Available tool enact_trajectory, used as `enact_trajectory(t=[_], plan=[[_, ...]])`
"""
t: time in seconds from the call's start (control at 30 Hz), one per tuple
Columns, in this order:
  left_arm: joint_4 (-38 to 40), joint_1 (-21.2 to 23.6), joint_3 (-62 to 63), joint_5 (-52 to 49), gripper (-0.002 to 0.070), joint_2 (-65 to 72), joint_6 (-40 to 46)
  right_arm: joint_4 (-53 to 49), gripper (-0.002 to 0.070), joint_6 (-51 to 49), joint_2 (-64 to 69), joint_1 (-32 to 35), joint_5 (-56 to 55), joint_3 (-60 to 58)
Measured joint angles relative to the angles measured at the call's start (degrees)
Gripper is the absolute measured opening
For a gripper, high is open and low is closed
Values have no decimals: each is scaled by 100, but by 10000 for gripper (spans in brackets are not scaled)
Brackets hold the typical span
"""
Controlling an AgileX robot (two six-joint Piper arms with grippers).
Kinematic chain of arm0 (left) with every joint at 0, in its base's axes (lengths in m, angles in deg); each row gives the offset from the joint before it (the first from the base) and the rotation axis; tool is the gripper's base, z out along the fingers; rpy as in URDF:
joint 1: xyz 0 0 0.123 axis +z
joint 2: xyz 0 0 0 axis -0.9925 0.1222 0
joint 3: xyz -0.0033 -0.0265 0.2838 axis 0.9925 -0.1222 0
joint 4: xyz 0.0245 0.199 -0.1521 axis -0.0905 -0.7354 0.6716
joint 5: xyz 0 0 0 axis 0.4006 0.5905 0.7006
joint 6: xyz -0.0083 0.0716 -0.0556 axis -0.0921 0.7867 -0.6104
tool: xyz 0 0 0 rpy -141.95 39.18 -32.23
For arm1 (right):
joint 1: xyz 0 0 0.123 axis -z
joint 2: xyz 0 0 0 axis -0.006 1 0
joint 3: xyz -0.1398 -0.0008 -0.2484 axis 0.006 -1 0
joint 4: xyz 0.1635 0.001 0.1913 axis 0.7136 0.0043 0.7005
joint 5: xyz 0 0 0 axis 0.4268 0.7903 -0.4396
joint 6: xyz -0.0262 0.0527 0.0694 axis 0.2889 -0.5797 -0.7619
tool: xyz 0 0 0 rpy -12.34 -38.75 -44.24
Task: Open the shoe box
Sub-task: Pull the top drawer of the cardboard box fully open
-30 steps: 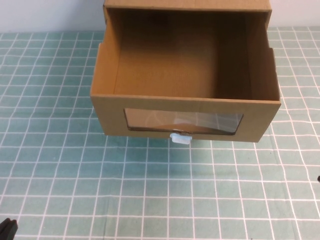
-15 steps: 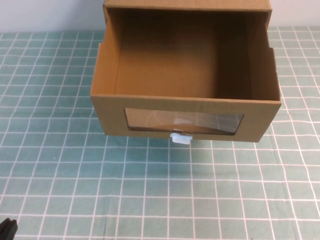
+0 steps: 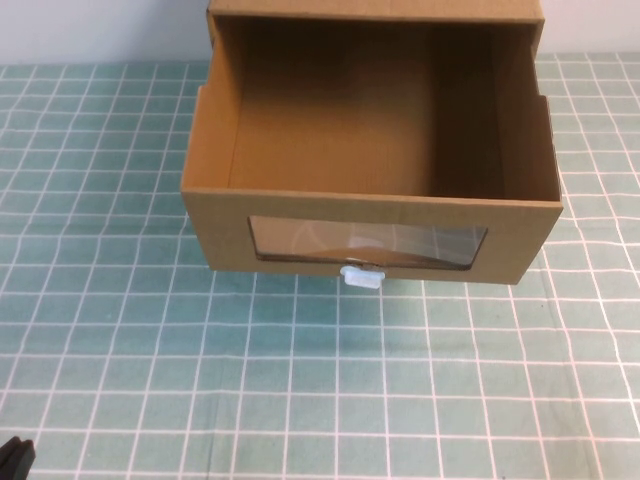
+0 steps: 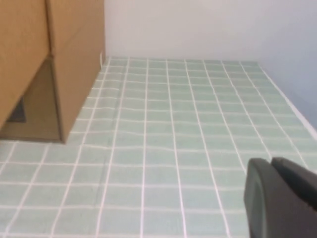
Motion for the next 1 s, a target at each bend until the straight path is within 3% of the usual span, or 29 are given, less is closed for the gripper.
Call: enact_trajectory(t=[0.2, 1.0], plan=[[-12, 0, 0, 0, -5, -12, 0, 490, -13, 0, -207, 235, -133, -999], [-22, 0, 0, 0, -5, -12, 0, 816, -13, 0, -207, 238, 174, -1027]])
